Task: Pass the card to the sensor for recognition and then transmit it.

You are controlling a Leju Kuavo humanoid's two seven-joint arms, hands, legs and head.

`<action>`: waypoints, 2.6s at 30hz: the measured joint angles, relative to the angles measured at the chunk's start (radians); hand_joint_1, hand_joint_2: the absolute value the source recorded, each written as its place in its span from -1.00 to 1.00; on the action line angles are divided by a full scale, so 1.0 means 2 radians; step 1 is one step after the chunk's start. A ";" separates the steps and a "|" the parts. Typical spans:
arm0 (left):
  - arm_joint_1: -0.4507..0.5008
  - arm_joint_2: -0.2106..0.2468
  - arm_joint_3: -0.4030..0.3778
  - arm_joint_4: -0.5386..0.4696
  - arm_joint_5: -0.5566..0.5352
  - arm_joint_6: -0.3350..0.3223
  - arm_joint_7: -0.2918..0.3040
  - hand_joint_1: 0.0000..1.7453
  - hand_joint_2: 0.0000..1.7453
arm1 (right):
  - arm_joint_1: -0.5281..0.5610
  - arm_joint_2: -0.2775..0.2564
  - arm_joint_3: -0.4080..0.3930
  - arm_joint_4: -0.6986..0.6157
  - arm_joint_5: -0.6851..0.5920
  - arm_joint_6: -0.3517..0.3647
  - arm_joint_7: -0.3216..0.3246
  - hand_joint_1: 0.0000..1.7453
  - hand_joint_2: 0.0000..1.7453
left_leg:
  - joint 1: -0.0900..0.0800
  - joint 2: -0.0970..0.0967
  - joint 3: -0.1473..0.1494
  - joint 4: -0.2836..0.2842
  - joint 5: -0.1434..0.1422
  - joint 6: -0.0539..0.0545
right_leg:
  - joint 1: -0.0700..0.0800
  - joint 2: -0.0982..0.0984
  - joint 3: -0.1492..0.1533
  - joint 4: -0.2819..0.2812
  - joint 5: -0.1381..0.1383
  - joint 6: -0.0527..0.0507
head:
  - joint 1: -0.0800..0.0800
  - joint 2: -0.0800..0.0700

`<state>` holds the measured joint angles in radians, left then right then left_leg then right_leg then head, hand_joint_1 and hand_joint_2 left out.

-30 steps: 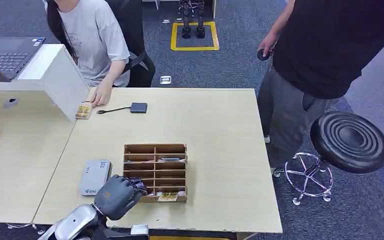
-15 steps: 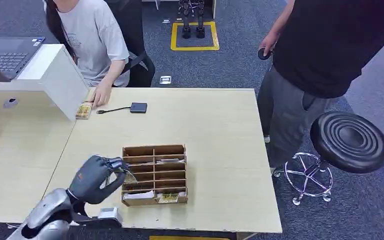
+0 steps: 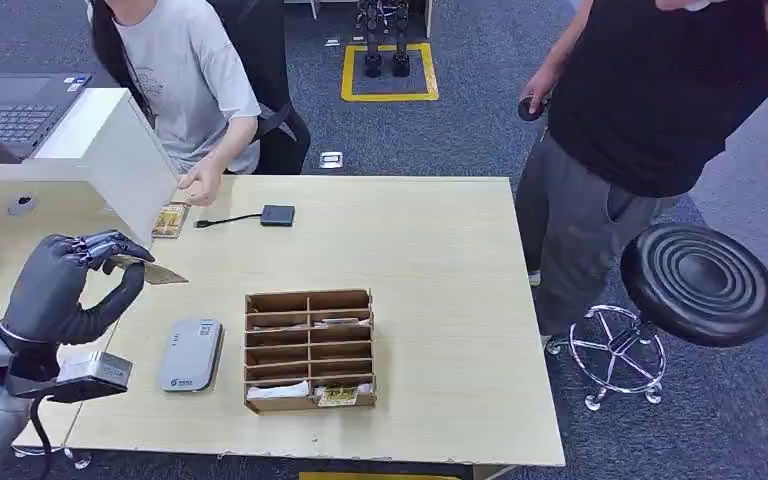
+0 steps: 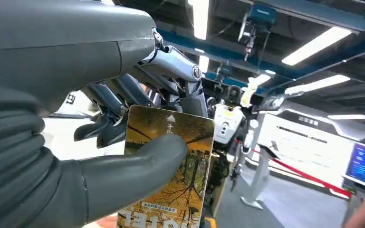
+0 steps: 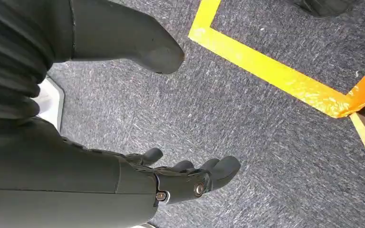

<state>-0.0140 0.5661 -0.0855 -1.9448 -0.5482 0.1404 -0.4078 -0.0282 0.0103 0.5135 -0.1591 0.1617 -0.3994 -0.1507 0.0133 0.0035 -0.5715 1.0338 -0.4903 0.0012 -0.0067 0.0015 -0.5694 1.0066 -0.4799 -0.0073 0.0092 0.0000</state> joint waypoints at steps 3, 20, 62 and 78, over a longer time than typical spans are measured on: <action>0.001 -0.001 0.008 0.000 -0.002 0.000 0.001 1.00 1.00 | 0.000 0.000 0.000 0.000 0.000 0.000 0.001 -1.00 1.00 | 0.000 0.000 0.000 0.000 0.000 0.000 | 0.000 0.000 0.000 0.000 0.000 0.000 | 0.000 0.000; -0.026 -0.057 0.010 0.175 -0.171 0.111 0.109 1.00 1.00 | -0.001 0.004 0.000 -0.001 0.014 0.000 0.008 -1.00 1.00 | 0.000 0.000 0.000 0.000 0.000 0.000 | 0.000 0.000 0.000 0.000 0.000 0.000 | 0.000 0.000; -0.029 -0.067 0.010 0.207 -0.162 0.111 0.109 -1.00 1.00 | -0.003 0.004 0.000 -0.002 0.021 0.001 0.014 -1.00 1.00 | 0.000 0.000 0.000 0.000 0.000 0.000 | 0.000 0.000 0.000 0.000 0.000 0.000 | 0.000 0.000; -0.048 -0.080 0.014 0.202 -0.128 0.150 0.149 -1.00 1.00 | -0.003 0.004 0.000 -0.002 0.012 -0.001 0.040 -1.00 1.00 | 0.000 -0.001 -0.001 0.000 0.000 0.000 | 0.000 -0.001 -0.001 0.000 0.000 0.000 | 0.000 0.000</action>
<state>-0.1108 0.4066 -0.0576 -1.5408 -0.8032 0.4408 -0.1089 -0.0346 0.0187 0.5138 -0.1629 0.1865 -0.4021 -0.0716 0.0137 0.0018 -0.5727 1.0343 -0.4894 0.0016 -0.0065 -0.0009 -0.5705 1.0063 -0.4795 -0.0075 0.0099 0.0000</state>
